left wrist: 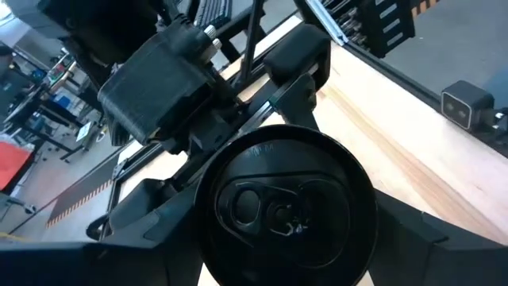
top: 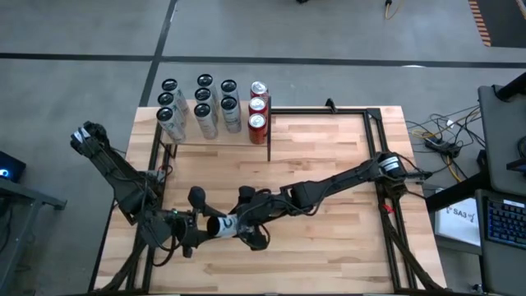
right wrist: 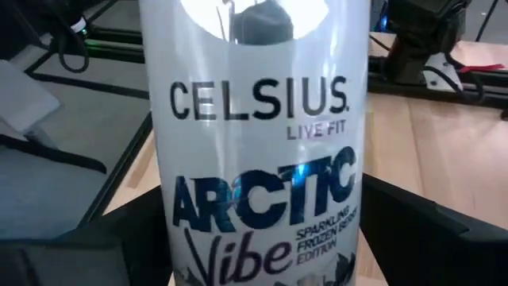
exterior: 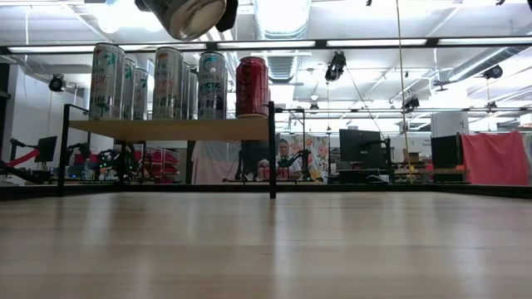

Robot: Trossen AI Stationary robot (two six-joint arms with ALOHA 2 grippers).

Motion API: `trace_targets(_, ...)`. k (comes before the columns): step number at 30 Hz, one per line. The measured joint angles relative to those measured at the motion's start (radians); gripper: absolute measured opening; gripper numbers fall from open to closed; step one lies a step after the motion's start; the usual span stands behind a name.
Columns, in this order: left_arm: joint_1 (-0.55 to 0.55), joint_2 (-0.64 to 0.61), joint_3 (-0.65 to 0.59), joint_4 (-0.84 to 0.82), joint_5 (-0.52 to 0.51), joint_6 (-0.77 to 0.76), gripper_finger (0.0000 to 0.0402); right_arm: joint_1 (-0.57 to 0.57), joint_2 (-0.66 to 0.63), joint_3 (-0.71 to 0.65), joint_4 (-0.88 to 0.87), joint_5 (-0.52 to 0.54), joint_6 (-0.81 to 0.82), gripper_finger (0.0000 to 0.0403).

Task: Place canned beverage on shelf
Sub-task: Put the white blue soda can on the shelf aligned with the other white blue soda can

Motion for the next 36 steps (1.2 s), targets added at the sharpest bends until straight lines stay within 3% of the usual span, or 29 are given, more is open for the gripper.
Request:
trace_targets(3, 0.000, 0.000, 0.000, 0.000, -0.008, -0.012, 0.0248, -0.002, 0.000, 0.000, -0.001, 0.003, -0.013, 0.0313)
trace_targets(8, 0.000, 0.000, 0.000, 0.002, -0.053, -0.016, 0.0311, -0.002, -0.007, 0.000, -0.013, 0.006, -0.050, 0.0234)
trace_targets(14, 0.000, -0.011, 0.000, 0.010, -0.158, -0.001, 0.0337, -0.004, -0.077, 0.000, -0.175, 0.075, -0.081, 0.0234)
trace_targets(22, 0.000, -0.072, -0.001, 0.026, -0.177, -0.013, 0.0326, 0.007, -0.216, -0.020, -0.404, 0.323, -0.062, 0.0234)
trace_targets(25, 0.000, -0.084, -0.040, 0.130, -0.212, 0.005, 0.0323, 0.010, -0.275, -0.095, -0.319, 0.347, -0.062, 0.0234)
trace_targets(28, 0.000, -0.087, -0.117, 0.305, -0.259, 0.069, 0.0319, 0.014, -0.331, -0.226, -0.124, 0.348, -0.067, 0.0234)
trace_targets(36, 0.039, -0.071, -0.338, 1.036, -0.293, 0.251, 0.0317, 0.013, -0.354, -0.498, 0.523, 0.488, -0.164, 0.0234)
